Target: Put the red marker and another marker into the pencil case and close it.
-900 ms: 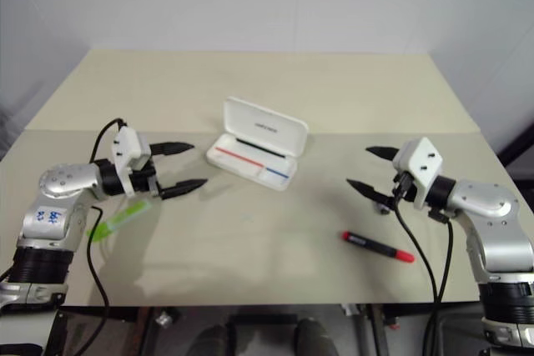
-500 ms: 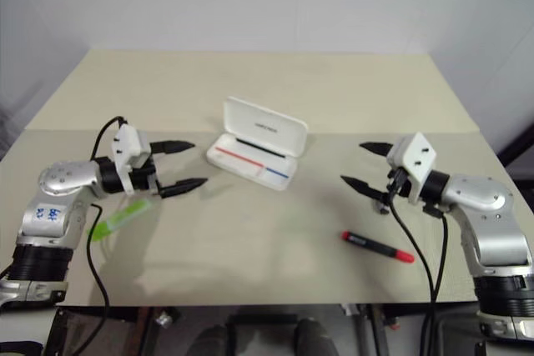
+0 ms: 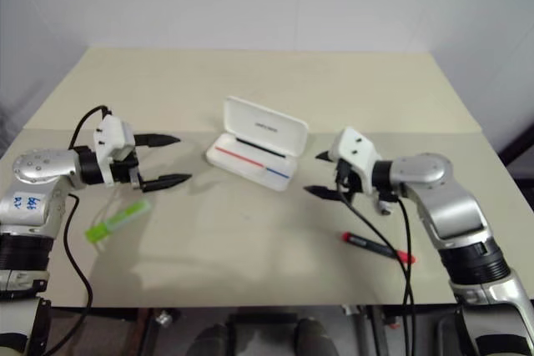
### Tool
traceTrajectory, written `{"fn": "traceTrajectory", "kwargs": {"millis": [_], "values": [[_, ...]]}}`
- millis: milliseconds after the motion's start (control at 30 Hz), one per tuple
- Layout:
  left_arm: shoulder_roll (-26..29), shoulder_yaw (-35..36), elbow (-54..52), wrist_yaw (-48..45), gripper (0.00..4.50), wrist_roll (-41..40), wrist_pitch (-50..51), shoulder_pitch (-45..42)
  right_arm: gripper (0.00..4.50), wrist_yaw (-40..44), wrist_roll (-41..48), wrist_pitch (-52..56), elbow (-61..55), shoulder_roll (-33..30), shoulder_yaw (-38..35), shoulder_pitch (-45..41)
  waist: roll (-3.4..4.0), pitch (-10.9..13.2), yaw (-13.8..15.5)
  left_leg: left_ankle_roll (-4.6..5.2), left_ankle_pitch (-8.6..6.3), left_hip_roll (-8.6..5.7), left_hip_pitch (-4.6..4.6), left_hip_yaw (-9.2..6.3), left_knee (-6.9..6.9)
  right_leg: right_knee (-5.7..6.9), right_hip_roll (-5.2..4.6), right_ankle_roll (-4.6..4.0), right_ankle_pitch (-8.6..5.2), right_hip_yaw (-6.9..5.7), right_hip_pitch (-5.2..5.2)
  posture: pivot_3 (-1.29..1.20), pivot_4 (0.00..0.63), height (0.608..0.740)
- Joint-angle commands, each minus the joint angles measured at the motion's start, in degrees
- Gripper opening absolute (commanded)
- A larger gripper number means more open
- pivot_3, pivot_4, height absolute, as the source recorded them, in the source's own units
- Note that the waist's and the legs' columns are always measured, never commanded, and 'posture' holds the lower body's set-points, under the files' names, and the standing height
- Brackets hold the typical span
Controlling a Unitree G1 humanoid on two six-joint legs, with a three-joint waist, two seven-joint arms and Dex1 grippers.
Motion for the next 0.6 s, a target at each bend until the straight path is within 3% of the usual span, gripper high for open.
{"fn": "traceTrajectory", "kwargs": {"millis": [33, 133, 600], "values": [[1.1, 1.9, -2.4, 0.2, 4.50, -0.7, -0.2, -0.3, 3.14, 0.6, -1.8, -0.1, 1.3, 0.9, 1.4, -2.6, 0.00, 0.0, 0.0, 0.00, 0.00, 0.00, 0.00, 0.01, 0.00, 0.00, 0.00, 0.00, 0.00, 0.00, 0.00, 0.00, 0.150, 0.740], [0.9, 2.4, -3.0, 0.6, 4.50, -0.8, -0.1, 0.3, 2.05, 0.5, -3.0, -0.8, 2.4, 2.2, 2.5, -3.8, 0.00, 0.0, 0.1, 0.00, 0.00, 0.01, 0.00, 0.01, -0.01, 0.00, 0.01, 0.00, 0.00, -0.01, 0.00, 0.00, 0.150, 0.740], [1.7, 2.8, -2.1, 2.0, 4.50, 0.8, -0.7, -0.2, 2.05, 2.6, -4.8, 12.0, -0.9, 8.5, 11.3, -10.3, 0.00, 0.0, -0.1, 0.00, -0.01, 0.06, -0.07, 0.08, 0.01, 0.24, 0.04, -0.07, -0.04, 0.00, -0.25, 0.00, 0.150, 0.740]]}}
